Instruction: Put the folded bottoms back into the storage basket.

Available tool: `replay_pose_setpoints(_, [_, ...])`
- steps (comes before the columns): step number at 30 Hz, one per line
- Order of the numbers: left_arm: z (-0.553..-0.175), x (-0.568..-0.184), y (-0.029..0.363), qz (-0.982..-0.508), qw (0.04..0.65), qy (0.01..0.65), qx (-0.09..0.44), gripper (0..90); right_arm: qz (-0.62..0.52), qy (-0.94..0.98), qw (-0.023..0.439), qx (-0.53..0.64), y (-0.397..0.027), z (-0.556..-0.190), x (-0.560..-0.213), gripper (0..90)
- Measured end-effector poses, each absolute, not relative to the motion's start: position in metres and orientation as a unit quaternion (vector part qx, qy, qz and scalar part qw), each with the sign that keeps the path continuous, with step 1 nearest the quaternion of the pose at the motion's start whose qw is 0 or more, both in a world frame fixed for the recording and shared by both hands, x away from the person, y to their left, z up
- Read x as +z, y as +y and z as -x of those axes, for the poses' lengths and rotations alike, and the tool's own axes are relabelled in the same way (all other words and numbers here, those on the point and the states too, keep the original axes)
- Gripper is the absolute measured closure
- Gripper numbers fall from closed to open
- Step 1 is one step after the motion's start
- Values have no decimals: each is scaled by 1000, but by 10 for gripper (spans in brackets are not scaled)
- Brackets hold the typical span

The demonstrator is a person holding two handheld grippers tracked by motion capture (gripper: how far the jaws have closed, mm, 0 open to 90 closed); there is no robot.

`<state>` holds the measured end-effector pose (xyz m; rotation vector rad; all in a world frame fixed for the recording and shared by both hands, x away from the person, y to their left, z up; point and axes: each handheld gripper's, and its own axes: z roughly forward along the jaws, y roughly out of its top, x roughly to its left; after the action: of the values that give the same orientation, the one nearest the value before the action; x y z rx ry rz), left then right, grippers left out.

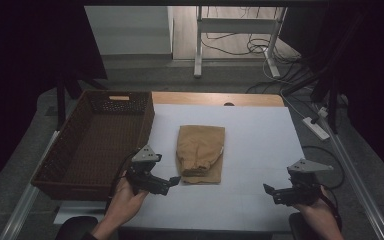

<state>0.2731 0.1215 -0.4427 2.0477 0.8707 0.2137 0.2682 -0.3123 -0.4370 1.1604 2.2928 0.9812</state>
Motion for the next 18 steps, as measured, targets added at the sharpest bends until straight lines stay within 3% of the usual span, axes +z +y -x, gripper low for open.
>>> replay_pose_setpoints(3, [-280,-443,113,-830,430,349,64,8,-418,814,195,353,-313,-268,-437,0])
replay_pose_setpoints(18, [-309,-450,96,-841,413,344,65,11,-416,814,194,355,-313,-268,-437,0])
